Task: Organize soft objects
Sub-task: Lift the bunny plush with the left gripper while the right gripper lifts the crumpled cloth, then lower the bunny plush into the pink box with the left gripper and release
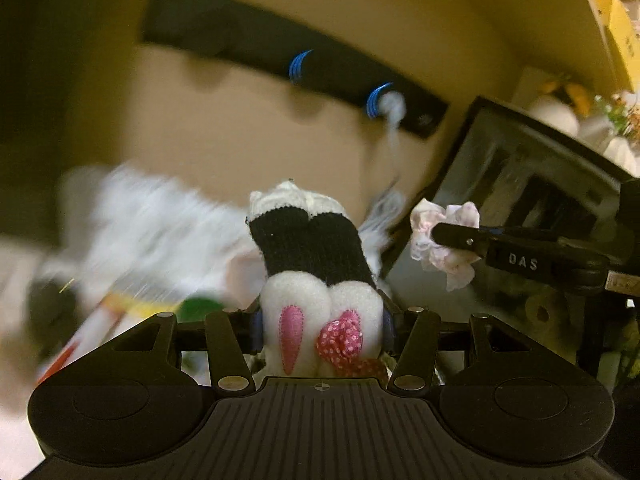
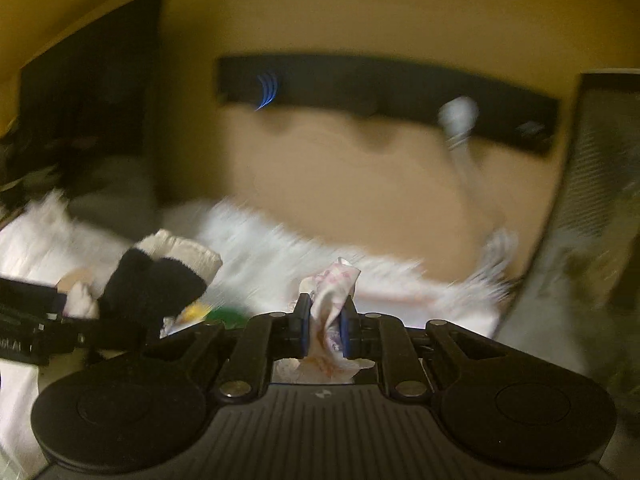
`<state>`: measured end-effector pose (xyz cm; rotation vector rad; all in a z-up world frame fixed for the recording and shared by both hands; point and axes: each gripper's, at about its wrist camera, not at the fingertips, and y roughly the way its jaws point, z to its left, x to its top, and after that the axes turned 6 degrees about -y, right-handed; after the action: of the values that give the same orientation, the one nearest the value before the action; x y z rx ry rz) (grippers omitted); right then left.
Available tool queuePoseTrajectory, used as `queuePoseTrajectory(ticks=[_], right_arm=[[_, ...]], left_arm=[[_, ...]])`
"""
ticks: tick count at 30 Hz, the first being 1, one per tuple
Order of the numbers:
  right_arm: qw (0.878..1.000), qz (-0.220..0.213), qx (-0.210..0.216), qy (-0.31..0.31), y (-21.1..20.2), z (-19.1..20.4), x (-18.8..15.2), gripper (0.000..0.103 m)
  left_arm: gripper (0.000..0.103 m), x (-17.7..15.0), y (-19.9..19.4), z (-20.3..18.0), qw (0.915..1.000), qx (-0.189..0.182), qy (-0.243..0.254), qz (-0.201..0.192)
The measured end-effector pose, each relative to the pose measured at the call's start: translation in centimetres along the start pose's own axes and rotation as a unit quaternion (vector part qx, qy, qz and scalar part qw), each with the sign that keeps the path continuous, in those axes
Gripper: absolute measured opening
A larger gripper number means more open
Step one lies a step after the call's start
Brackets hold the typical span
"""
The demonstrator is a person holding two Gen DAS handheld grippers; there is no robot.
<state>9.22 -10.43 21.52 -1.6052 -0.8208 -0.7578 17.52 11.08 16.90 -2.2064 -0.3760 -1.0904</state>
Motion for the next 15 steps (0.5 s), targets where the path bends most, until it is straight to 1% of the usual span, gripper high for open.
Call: queuePoseTrajectory(ticks=[2,4,7,9,11,13,15], right_arm=[[0.999,-0.010,-0.030,0.009,-0.2,-2.0,1.2,0.014],[0.998,-0.016,-0.057,0.024,-0.1,-4.0,2.4,0.014],[0.995,-0.023,-0.087,0.042,0.4,-6.0,3.4,0.014],[0.994,-0.020,-0.093,0.055,0.9,-7.2,3.2,0.014],[0.993,-0.011,-0.100,0.067,2.0,-8.1,2.7,0.014],[0.992,0.000,-0.096,0.083,3.0,-9.0,2.1,0.014],[0.991,0.016,-0.088,0.095,4.4,-9.6,1.2,0.014]], left_arm=[[0.057,1.0,2.6,-1.5,0.9998,-0.015,0.000,-0.010],[0.057,2.1,5.6,-2.3,0.9991,-0.034,-0.017,-0.019],[0.057,2.7,9.9,-3.3,0.9983,-0.042,-0.021,-0.035],[0.059,2.5,12.4,-3.6,0.9979,-0.039,-0.026,-0.045],[0.061,1.8,15.1,-2.7,0.9978,-0.027,-0.046,-0.040],[0.063,0.6,18.0,-1.5,0.9978,0.013,-0.065,-0.002],[0.064,-0.8,20.3,-0.5,0.9953,0.055,-0.067,0.043]])
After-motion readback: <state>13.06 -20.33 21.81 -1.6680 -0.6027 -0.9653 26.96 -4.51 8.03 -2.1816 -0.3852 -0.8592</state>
